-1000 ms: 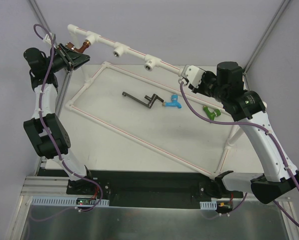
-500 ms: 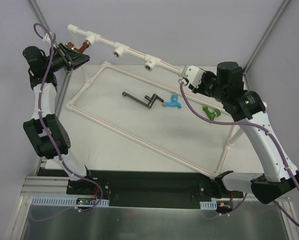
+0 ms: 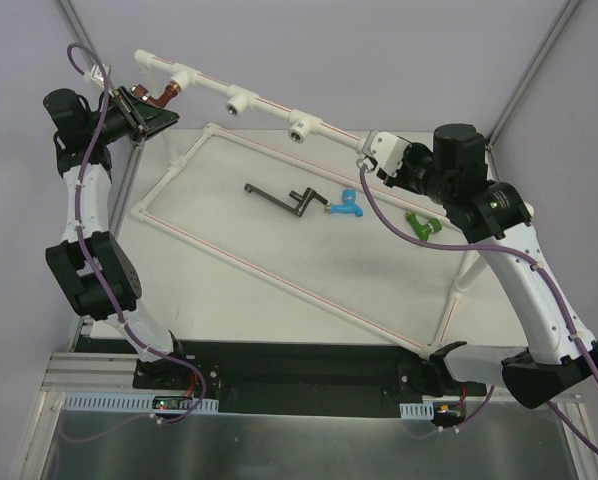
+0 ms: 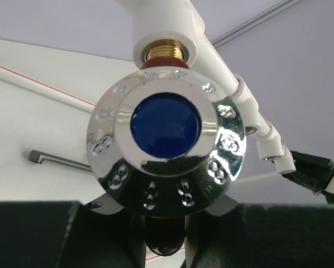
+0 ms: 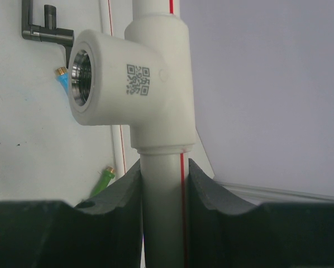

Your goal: Install the water faucets

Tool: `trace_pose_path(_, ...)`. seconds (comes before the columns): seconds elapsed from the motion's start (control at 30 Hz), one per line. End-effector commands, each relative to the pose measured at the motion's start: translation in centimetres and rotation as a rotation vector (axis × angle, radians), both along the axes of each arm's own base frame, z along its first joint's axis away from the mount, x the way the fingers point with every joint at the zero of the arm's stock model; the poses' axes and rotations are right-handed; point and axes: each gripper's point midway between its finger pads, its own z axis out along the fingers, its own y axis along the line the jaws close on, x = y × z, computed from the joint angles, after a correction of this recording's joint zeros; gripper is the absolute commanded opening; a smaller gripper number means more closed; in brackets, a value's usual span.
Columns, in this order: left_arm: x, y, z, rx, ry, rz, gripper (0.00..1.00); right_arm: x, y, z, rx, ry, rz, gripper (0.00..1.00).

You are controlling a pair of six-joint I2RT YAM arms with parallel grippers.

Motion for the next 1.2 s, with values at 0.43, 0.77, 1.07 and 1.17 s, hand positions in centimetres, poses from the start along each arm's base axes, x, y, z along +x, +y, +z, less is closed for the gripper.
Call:
trace_pose_path(0.43, 1.0, -1.4, 1.5, 0.193, -0.170, 0.058, 0.00, -3.5, 1.1, -2.3, 0.011, 0.133, 0.074, 0.02)
trace_pose_path(0.77, 1.1, -1.4, 1.3, 0.277, -0.213, 0.081, 0.00, -3.5, 1.1, -2.4, 0.010, 0.136, 0.074, 0.02)
trace_pose_path(1.07, 1.1, -1.2, 1.3, 0.326, -0.223, 0.099, 0.00, -3.5, 1.1, -2.4, 0.011, 0.136, 0.075, 0.02)
trace_pose_path(1.17, 1.0, -1.3, 1.8, 0.341, -0.243, 0.107, 0.00, -3.5, 1.1, -2.3, 0.012, 0.136, 0.074, 0.02)
